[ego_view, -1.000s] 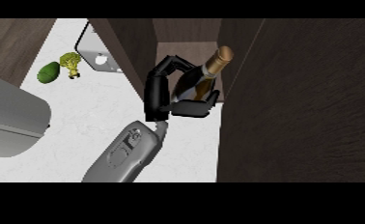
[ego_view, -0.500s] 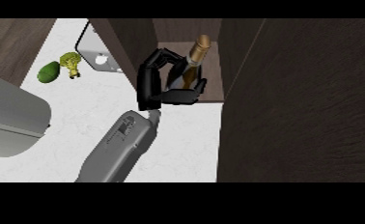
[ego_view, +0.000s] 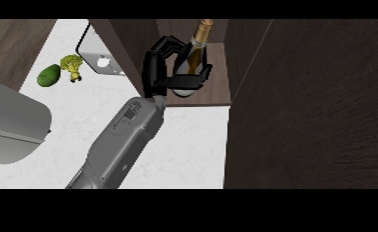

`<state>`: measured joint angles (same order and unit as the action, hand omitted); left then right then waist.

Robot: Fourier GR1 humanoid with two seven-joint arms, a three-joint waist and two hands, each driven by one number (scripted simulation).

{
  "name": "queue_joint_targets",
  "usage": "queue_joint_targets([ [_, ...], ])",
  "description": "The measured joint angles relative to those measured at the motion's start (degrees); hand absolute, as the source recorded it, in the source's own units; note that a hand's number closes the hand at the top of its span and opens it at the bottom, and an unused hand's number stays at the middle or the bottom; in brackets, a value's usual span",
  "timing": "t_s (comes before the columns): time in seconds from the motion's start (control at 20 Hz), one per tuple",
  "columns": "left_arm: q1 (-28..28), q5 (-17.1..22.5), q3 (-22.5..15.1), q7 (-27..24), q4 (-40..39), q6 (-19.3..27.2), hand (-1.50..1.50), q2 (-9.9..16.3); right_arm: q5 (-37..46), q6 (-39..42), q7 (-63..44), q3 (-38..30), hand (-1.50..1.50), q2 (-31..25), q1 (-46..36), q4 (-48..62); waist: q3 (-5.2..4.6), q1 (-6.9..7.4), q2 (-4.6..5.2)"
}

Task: Pick up the wine, place it into the cabinet and close the cabinet

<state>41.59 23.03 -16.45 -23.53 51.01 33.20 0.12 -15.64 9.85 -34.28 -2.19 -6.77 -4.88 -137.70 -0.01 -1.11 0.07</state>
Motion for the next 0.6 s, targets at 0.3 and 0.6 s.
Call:
queue_joint_targets([
  [0.3,4.9,0.28,2.74,-0.57,-7.1,-1.14,1.5,-0.06,-0.28,0.3,0.14,-0.86,-1.5,-0.17,-0.32,0.21,0.01,-0.05,0.04],
  [0.6,8.47,0.43,4.38,-6.11,-13.78,-0.33,1.5,-0.03,-0.2,0.66,1.46,0.8,-1.5,0.79,1.43,0.07,-0.01,-0.47,0.1],
])
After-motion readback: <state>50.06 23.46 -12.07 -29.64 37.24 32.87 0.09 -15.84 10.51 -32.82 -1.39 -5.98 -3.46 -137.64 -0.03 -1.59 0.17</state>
